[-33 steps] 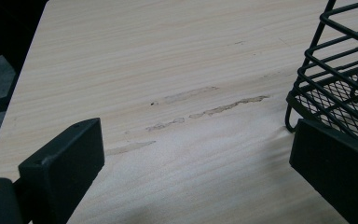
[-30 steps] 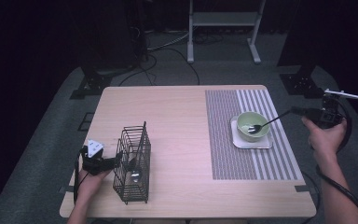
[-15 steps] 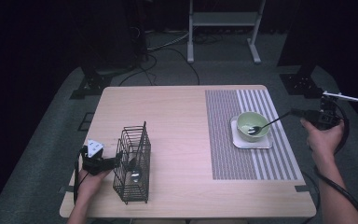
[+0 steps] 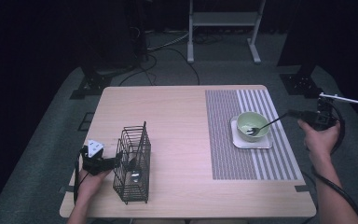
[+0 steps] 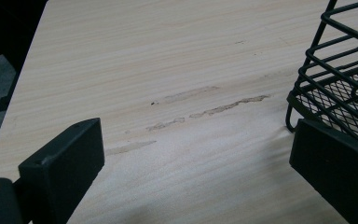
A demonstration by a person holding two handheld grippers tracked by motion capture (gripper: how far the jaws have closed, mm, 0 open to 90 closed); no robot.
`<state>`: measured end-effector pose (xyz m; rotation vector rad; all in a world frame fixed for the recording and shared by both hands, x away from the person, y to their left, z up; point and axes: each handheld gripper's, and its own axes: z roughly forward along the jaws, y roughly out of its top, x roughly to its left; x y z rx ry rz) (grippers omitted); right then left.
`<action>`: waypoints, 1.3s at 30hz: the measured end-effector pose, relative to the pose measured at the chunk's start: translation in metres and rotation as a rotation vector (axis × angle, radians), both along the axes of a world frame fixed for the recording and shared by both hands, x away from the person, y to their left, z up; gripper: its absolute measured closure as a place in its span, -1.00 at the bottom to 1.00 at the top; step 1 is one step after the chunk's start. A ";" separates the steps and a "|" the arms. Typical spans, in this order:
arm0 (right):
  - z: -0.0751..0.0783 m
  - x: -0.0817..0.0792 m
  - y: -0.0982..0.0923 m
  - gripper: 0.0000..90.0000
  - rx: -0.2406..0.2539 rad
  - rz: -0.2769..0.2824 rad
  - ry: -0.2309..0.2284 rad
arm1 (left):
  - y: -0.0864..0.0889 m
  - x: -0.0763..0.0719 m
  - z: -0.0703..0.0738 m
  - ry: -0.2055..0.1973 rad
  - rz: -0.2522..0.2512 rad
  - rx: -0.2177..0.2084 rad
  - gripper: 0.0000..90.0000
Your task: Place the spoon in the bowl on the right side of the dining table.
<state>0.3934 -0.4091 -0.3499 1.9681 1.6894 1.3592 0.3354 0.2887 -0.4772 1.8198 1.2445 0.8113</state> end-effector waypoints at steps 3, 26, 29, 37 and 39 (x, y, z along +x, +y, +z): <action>-0.002 0.001 0.000 0.96 0.002 0.004 0.003 | 0.000 0.000 0.000 -0.004 0.003 -0.002 -0.95; -0.021 0.011 0.001 0.91 0.052 0.027 0.036 | 0.001 0.000 0.000 0.001 0.008 -0.006 -0.95; -0.024 0.012 0.001 0.89 0.054 0.028 0.040 | 0.001 0.000 0.000 0.003 0.009 -0.006 -0.95; -0.029 0.011 0.003 0.80 0.059 0.032 0.050 | 0.002 -0.002 0.000 -0.003 0.009 -0.006 -0.95; -0.030 0.012 0.004 0.75 0.064 0.041 0.053 | 0.003 -0.002 0.000 -0.002 0.012 -0.011 -0.95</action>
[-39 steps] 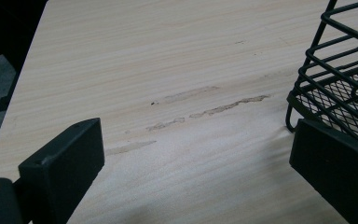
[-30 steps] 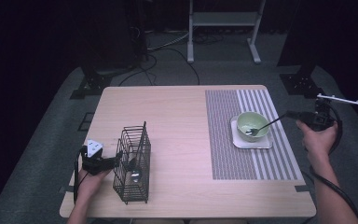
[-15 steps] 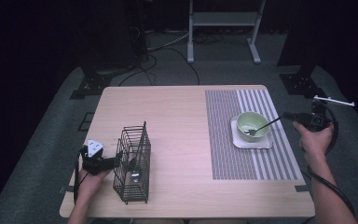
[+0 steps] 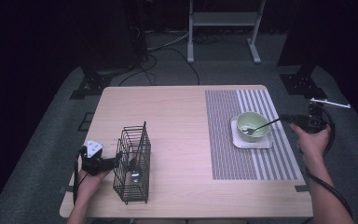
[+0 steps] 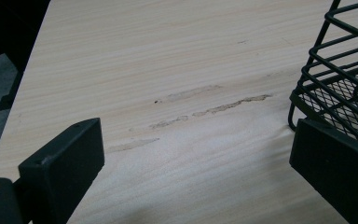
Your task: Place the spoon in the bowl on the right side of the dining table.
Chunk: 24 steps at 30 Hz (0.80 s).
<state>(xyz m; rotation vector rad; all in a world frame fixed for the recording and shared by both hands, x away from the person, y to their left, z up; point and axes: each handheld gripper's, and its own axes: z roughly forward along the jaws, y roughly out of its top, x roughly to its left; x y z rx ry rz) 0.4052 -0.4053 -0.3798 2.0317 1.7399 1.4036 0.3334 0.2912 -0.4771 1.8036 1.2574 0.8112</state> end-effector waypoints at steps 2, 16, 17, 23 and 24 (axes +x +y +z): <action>0.000 0.000 0.001 0.70 -0.003 0.009 0.003 | 0.000 0.000 0.000 0.000 0.000 0.001 -0.95; -0.020 -0.004 -0.004 0.45 0.017 0.008 0.033 | -0.001 0.000 0.000 0.002 0.001 0.004 -0.95; -0.022 -0.004 -0.004 0.43 0.020 0.007 0.035 | 0.000 0.000 0.000 0.001 0.001 0.004 -0.95; -0.028 -0.006 -0.005 0.36 0.027 0.017 0.044 | 0.000 0.000 0.000 -0.002 -0.001 0.005 -0.95; -0.028 -0.007 -0.004 0.35 0.026 0.019 0.046 | 0.000 0.000 0.000 -0.002 -0.001 0.006 -0.95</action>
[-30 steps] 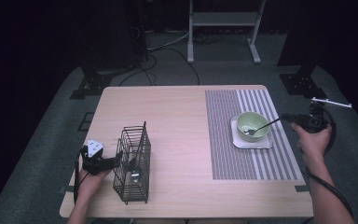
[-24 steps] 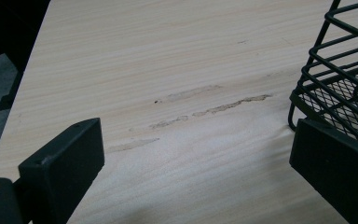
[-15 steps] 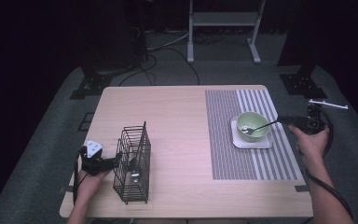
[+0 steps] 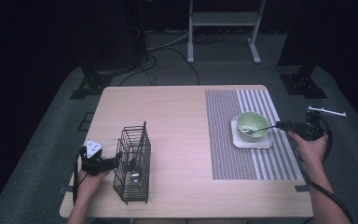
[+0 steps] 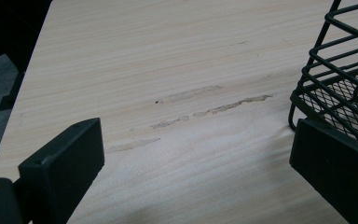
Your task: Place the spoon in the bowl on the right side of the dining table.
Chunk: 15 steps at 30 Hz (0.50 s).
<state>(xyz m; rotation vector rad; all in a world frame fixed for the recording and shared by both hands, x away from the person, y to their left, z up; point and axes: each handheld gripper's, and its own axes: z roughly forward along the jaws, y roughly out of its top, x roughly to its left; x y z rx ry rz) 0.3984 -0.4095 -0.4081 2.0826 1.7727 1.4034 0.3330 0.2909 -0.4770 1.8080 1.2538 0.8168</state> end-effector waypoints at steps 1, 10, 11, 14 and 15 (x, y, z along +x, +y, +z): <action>0.000 0.000 0.001 0.34 -0.002 0.004 -0.001 | 0.000 0.000 0.000 0.000 0.000 0.000 -0.95; -0.003 -0.005 0.004 0.27 -0.017 0.018 0.011 | 0.000 0.000 0.000 0.001 0.000 -0.001 -0.95; -0.003 -0.005 0.005 0.26 -0.021 0.025 0.012 | 0.000 0.000 0.000 0.001 0.000 -0.001 -0.95; -0.005 -0.007 0.006 0.25 -0.006 0.028 0.003 | 0.000 0.000 0.000 0.000 0.000 0.001 -0.95; -0.006 -0.008 0.006 0.24 -0.005 0.030 0.002 | 0.000 0.000 0.000 0.002 -0.001 0.003 -0.95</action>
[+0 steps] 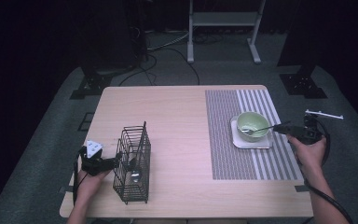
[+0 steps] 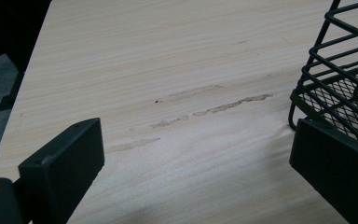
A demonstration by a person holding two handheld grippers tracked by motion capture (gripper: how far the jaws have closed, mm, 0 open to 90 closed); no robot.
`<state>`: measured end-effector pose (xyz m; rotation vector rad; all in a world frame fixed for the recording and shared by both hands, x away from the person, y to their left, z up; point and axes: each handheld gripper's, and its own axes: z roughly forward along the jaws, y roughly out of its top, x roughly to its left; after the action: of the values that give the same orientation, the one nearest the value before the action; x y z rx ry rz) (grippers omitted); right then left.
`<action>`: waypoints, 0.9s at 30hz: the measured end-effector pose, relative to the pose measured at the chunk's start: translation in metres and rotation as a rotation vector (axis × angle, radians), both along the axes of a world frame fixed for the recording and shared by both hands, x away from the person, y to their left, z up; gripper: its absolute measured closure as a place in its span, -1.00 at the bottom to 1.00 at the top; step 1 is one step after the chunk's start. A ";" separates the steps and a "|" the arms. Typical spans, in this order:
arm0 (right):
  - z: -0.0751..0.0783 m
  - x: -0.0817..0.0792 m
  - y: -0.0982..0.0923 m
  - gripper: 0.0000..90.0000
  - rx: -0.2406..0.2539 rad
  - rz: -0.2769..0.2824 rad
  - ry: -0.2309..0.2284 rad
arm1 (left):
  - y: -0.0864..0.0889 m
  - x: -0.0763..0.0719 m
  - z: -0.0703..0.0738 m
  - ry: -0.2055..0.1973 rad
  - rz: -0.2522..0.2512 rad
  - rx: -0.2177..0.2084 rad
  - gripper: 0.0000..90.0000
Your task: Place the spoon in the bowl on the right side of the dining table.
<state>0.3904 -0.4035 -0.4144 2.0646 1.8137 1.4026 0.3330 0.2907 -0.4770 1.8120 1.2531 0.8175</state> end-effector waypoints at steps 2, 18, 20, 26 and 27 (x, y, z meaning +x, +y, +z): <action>-0.002 -0.002 0.001 0.24 0.003 0.006 0.000 | 0.000 0.000 0.000 -0.003 -0.001 0.000 -0.95; -0.013 -0.014 0.009 0.19 -0.023 0.044 0.002 | 0.000 0.000 0.000 -0.003 -0.001 0.000 -0.95; -0.014 -0.015 0.010 0.17 -0.030 0.052 0.005 | 0.000 0.000 0.000 -0.003 -0.001 0.000 -0.95; -0.015 -0.019 0.016 0.09 -0.039 0.074 0.004 | 0.000 0.000 0.000 -0.002 -0.001 0.002 -0.95; -0.016 -0.019 0.017 0.08 -0.038 0.078 0.005 | 0.000 0.000 0.000 -0.003 -0.001 0.001 -0.95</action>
<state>0.3713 -0.3866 -0.4300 2.0016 1.9276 1.3705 0.3332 0.2904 -0.4772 1.8120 1.2503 0.8201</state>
